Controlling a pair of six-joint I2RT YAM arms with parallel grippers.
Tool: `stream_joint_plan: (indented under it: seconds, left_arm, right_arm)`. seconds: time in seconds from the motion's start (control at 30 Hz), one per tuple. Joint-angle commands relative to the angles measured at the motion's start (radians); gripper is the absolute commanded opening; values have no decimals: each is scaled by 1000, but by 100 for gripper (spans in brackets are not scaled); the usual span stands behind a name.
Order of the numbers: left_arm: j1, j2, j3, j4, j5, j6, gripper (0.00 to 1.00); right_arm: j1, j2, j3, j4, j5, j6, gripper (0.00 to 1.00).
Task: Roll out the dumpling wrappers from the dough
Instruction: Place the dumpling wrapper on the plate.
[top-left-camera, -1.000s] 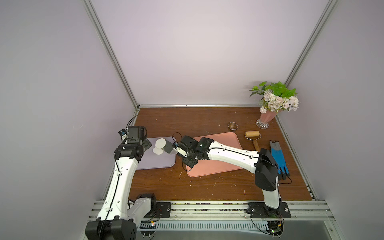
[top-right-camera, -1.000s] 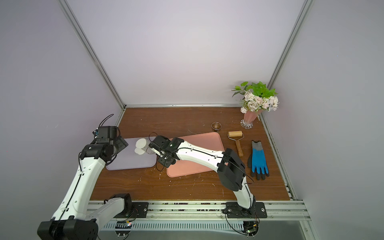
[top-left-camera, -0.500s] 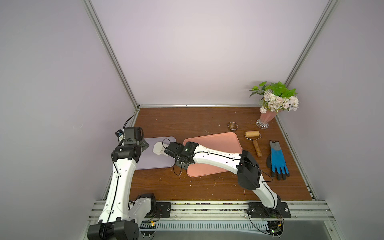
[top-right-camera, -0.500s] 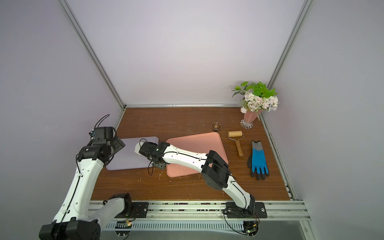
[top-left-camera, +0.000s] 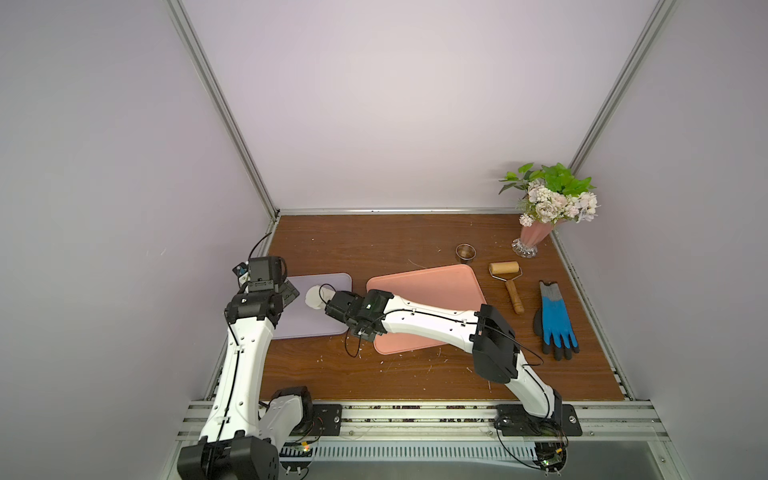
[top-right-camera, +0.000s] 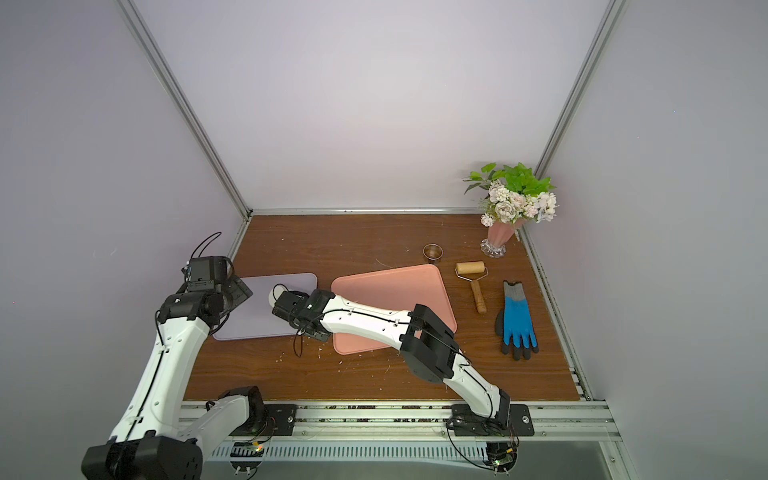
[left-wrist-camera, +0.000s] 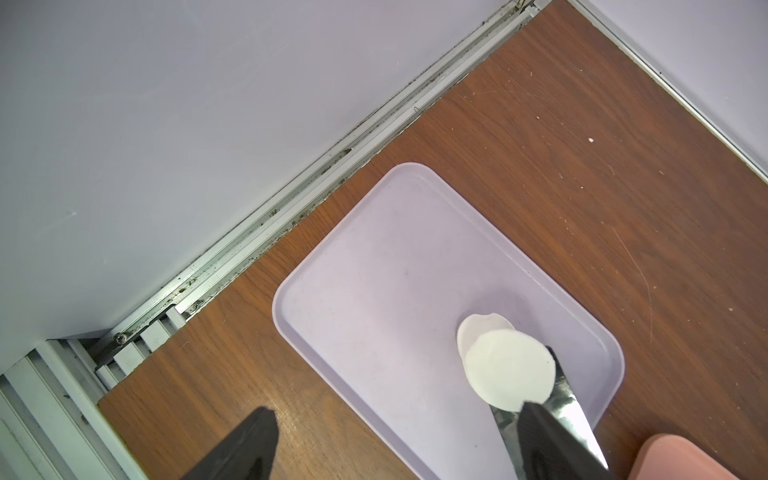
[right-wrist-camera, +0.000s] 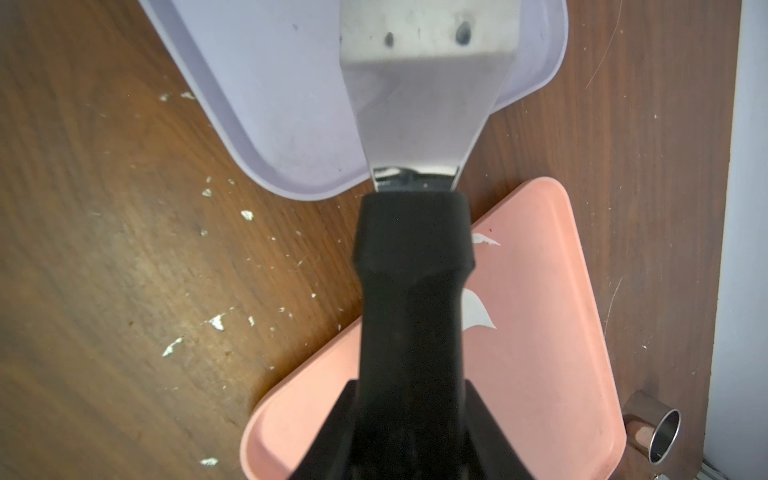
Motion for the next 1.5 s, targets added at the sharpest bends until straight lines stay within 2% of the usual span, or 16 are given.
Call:
stream_joint_plan:
  seconds: [0.0, 0.33, 0.9, 1.07, 1.37, 1.47]
  left_arm:
    - [19, -17, -5, 9, 3, 21, 88]
    - [27, -23, -20, 17, 20, 23, 88]
    - [36, -21, -36, 37, 45, 21, 87]
    - [38, -25, -39, 40, 49, 22, 87]
    - [42, -27, -41, 42, 52, 24, 87]
    - [42, -24, -41, 42, 51, 24, 87]
  right_arm:
    - [14, 17, 46, 30, 73, -21, 0]
    - [37, 36, 34, 54, 265, -55, 0]
    - [44, 38, 6, 97, 386, -96, 0]
    - [44, 42, -7, 108, 370, -106, 0]
    - [56, 26, 2, 118, 268, -105, 0]
    - [65, 24, -12, 133, 285, -124, 0]
